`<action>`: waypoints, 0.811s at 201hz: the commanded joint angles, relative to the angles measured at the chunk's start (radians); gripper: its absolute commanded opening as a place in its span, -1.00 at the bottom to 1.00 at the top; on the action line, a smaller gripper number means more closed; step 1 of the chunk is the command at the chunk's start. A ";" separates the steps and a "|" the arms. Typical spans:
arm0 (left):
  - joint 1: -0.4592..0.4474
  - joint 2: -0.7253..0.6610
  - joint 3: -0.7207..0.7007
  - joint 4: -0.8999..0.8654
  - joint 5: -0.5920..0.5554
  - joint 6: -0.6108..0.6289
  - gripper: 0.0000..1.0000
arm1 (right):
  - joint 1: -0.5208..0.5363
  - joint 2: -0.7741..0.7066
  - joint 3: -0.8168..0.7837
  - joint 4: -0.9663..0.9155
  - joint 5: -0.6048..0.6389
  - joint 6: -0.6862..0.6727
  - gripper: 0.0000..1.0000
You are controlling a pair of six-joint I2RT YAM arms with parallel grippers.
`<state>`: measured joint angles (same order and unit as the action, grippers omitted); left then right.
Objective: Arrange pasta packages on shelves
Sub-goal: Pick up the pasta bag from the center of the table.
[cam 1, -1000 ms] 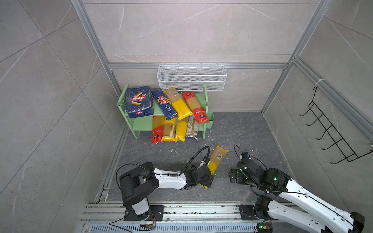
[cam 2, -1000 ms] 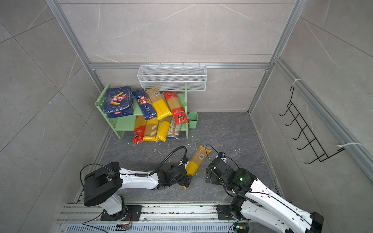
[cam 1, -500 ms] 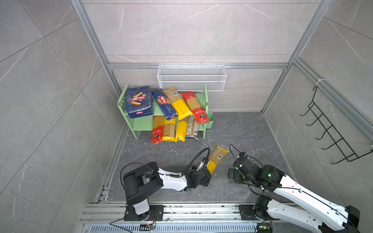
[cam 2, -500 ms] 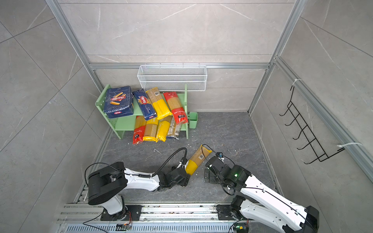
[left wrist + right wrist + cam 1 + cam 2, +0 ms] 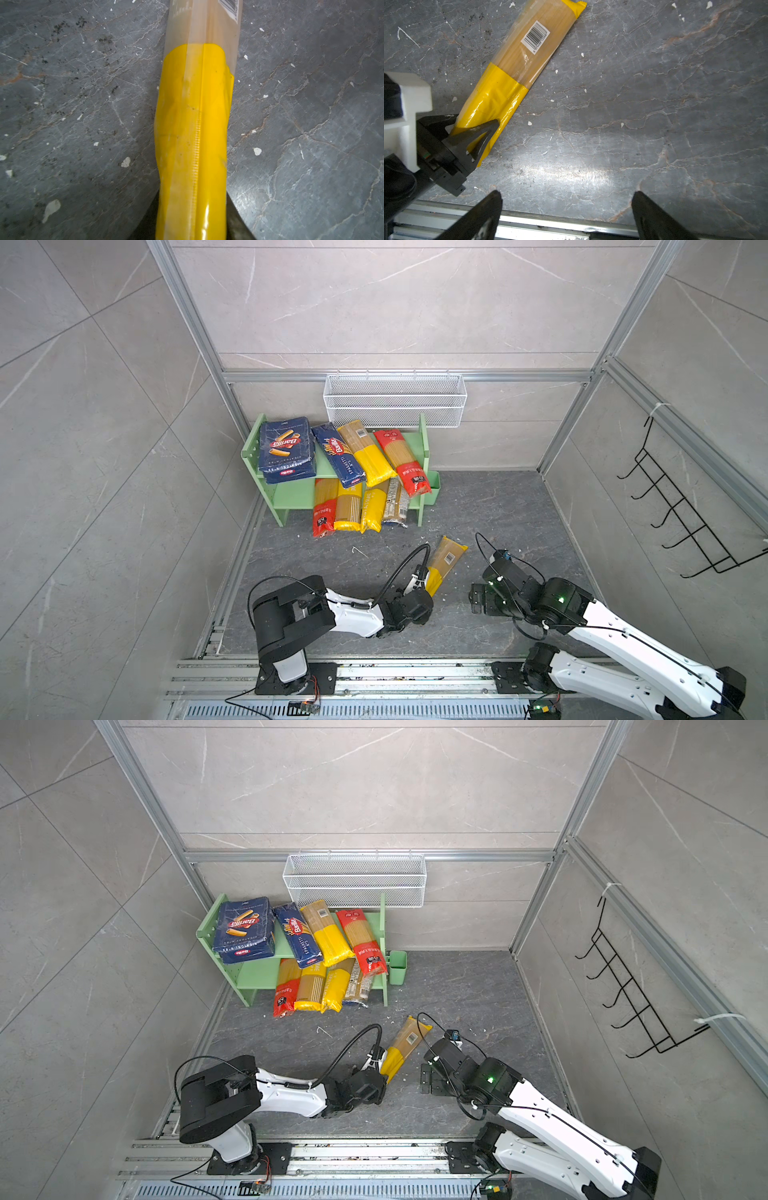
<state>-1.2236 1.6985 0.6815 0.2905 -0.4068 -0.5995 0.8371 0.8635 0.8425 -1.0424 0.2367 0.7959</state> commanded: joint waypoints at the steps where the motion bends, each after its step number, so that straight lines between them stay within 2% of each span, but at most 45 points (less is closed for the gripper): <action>1: -0.006 0.006 -0.052 -0.167 -0.016 -0.026 -1.00 | -0.003 -0.012 0.042 -0.030 0.018 -0.022 0.99; 35: -0.020 -0.083 -0.070 -0.198 -0.061 -0.032 -1.00 | -0.003 0.000 0.069 -0.022 0.016 -0.041 0.99; 75: -0.047 -0.247 -0.075 -0.293 -0.153 -0.031 -1.00 | -0.003 0.035 0.091 0.021 0.006 -0.072 0.99; 127: -0.068 -0.452 -0.069 -0.417 -0.218 -0.014 -1.00 | -0.003 0.102 0.135 0.076 -0.013 -0.121 0.99; 163: -0.115 -0.584 -0.070 -0.496 -0.295 -0.007 -1.00 | -0.004 0.159 0.178 0.111 -0.032 -0.155 0.99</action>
<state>-1.3052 1.2270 0.5789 -0.2211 -0.5407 -0.6159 0.8371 0.9928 0.9710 -0.9688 0.2199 0.6842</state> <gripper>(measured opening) 0.274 0.995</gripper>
